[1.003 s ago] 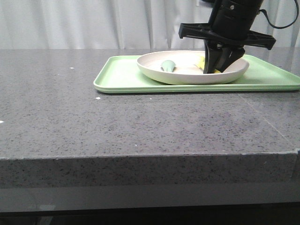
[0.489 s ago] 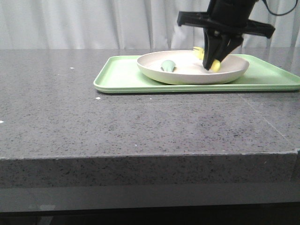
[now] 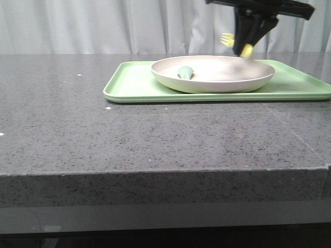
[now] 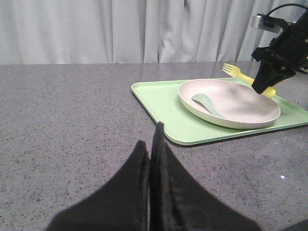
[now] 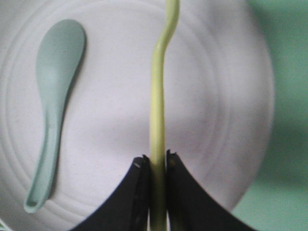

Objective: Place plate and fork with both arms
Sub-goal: 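Lift the yellow fork with the right gripper and move it beside the plate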

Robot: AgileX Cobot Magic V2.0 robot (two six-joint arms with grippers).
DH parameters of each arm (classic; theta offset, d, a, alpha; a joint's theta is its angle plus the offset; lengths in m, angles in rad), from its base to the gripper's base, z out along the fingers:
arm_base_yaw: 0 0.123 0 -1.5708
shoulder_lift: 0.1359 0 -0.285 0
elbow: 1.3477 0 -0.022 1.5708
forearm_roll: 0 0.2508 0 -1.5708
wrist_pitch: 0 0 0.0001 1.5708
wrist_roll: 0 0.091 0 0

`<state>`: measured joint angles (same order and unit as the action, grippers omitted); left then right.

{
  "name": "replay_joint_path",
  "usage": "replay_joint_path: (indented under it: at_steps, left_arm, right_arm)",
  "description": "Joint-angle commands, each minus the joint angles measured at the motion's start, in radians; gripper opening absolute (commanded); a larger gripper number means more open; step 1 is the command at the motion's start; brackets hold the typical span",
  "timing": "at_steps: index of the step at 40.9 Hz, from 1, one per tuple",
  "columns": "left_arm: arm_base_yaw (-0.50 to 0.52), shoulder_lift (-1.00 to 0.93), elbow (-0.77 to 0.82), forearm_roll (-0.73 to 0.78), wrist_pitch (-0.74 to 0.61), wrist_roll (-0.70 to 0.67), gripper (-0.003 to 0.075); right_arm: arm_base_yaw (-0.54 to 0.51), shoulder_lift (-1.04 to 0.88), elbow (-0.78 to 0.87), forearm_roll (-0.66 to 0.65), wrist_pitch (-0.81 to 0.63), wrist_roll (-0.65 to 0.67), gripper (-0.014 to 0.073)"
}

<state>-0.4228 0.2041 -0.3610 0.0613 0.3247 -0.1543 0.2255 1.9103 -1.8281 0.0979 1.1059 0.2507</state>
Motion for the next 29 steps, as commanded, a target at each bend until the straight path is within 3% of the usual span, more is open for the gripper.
replay_joint_path:
  at_steps: [1, 15, 29]
  left_arm:
    - [-0.007, 0.011, -0.027, 0.002, -0.075, 0.002, -0.0018]
    - [-0.007, 0.011, -0.027, 0.002, -0.075, 0.002, -0.0018]
    - [-0.007, 0.011, -0.027, 0.002, -0.075, 0.002, -0.0018]
  right_arm:
    - [-0.044, -0.082, -0.036, 0.000, -0.009, -0.028, -0.0115]
    - [-0.164, -0.093, -0.018, 0.000, 0.031, -0.120, -0.0115]
    - [-0.174, -0.090, 0.129, 0.000, -0.087, -0.162, -0.0115]
